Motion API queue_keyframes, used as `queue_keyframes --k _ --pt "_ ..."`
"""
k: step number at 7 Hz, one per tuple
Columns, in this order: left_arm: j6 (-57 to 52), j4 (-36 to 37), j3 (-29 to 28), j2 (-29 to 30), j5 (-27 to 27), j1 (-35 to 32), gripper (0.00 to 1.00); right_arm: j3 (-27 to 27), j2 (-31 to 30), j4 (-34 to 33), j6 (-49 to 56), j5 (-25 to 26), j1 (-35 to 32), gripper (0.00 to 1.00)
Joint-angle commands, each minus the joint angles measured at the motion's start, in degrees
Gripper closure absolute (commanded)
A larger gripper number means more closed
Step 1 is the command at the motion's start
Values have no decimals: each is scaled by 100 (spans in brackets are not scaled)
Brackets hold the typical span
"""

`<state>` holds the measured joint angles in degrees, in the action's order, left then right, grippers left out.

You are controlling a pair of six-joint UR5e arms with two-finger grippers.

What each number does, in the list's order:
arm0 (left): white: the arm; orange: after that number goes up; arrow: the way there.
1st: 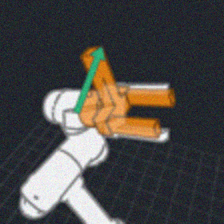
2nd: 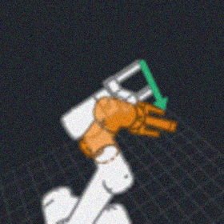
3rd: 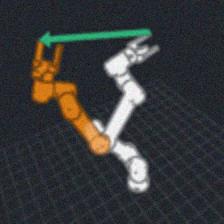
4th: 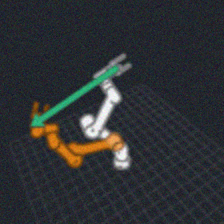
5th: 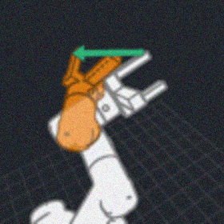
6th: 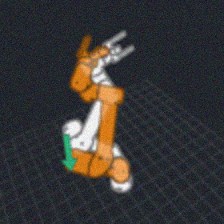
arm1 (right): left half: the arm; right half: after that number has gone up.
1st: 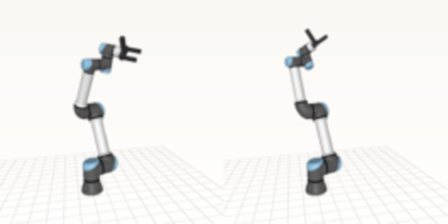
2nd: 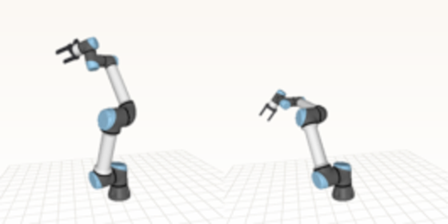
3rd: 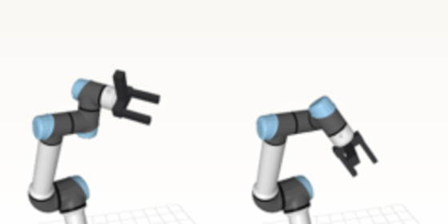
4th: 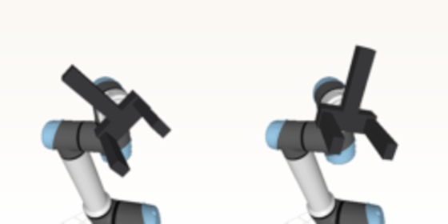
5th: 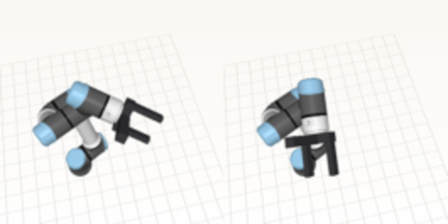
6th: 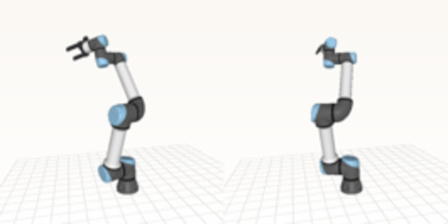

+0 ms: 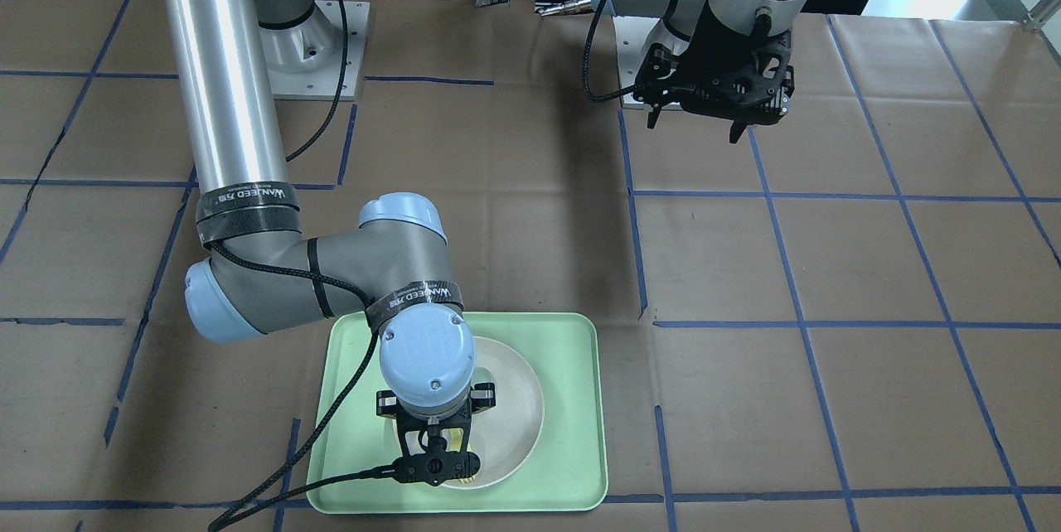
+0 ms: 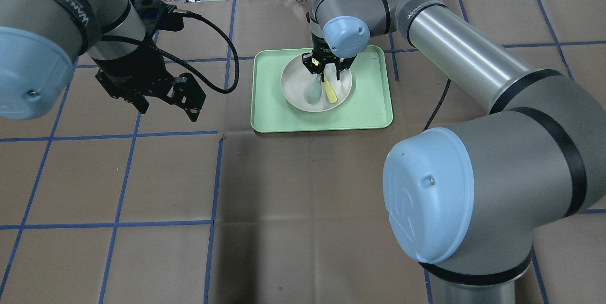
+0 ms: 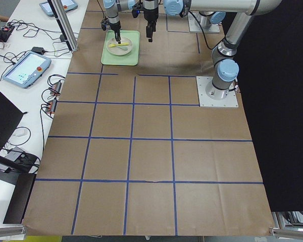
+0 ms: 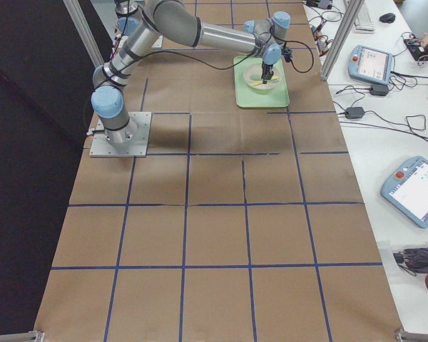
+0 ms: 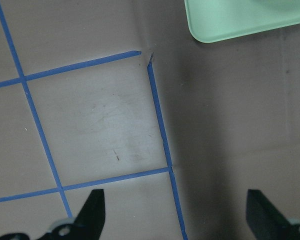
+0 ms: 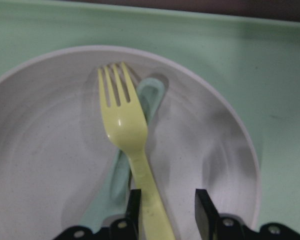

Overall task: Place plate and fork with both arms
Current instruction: 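Lower the right gripper into the plate and grasp the yellow fork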

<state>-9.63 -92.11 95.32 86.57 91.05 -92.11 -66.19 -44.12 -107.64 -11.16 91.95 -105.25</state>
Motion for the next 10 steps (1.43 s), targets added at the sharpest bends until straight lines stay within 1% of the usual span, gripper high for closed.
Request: queue_keyframes --k 1,8,10 --pt "-4 0 5 0 -9 0 1 -8 44 -20 0 -2 -4 53" --pt "-13 0 5 -8 -9 0 1 -17 105 -178 9 7 22 54" --pt "-13 0 5 -17 -9 0 1 -17 114 -178 0 7 22 61"
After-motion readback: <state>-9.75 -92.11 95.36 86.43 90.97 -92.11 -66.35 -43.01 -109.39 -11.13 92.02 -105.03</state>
